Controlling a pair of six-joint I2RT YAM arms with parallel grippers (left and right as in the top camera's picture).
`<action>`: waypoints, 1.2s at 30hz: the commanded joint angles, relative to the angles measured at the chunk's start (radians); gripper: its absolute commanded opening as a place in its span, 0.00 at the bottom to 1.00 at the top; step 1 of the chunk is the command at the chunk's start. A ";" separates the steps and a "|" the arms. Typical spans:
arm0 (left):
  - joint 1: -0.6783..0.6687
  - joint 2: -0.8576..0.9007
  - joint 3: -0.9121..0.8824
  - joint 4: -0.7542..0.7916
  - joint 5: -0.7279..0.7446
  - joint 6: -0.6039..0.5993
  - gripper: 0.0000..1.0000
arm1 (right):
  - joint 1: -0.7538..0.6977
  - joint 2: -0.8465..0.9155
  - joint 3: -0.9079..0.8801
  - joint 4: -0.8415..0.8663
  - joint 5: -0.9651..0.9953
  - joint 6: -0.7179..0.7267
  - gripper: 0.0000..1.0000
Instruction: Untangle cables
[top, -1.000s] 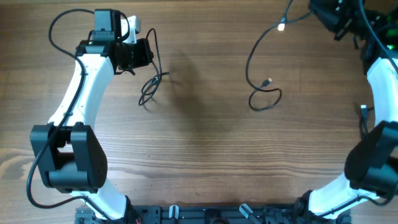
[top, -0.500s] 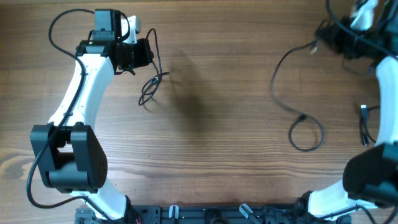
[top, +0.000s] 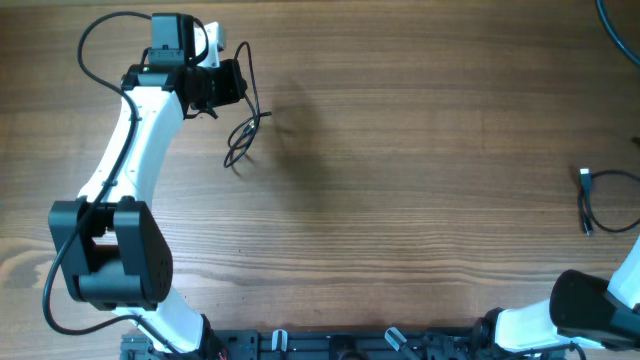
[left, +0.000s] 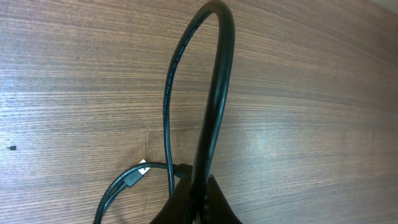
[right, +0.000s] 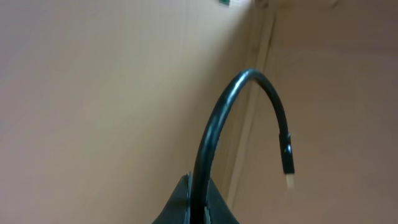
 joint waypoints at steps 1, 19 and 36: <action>-0.002 -0.002 0.005 0.003 -0.005 -0.009 0.04 | 0.001 0.007 0.020 0.078 0.008 -0.009 0.04; -0.040 -0.002 0.005 0.003 -0.005 -0.009 0.04 | -0.229 0.350 0.018 -0.041 -0.136 0.171 0.38; -0.040 -0.002 0.005 0.003 -0.005 -0.008 0.04 | -0.032 0.126 0.018 -0.319 -1.261 -0.135 1.00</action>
